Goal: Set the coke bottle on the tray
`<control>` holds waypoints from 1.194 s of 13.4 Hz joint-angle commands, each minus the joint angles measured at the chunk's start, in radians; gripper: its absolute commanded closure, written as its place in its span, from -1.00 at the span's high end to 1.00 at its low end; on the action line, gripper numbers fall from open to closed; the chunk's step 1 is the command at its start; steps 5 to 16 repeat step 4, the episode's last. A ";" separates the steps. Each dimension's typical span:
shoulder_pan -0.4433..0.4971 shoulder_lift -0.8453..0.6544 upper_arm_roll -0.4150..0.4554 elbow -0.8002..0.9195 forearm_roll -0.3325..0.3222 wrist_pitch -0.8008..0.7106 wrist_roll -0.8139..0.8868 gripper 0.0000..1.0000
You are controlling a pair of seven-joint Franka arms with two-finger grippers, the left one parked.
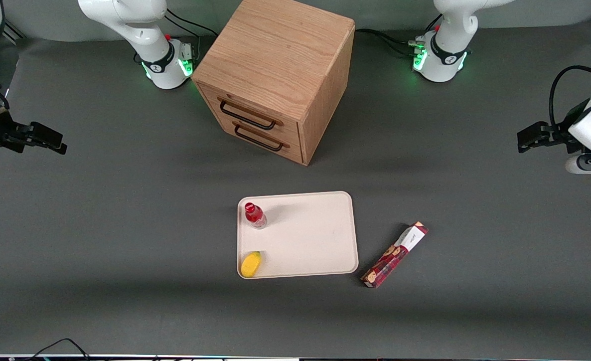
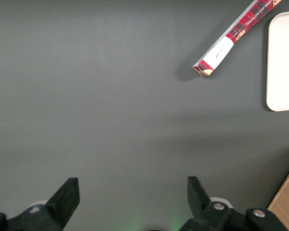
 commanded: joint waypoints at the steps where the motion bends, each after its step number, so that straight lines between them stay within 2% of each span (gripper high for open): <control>1: 0.022 -0.093 0.002 -0.138 0.020 0.073 -0.002 1.00; 4: 0.029 -0.036 0.013 -0.052 0.021 0.070 0.031 1.00; 16: 0.029 -0.036 0.013 -0.052 0.021 0.070 0.031 1.00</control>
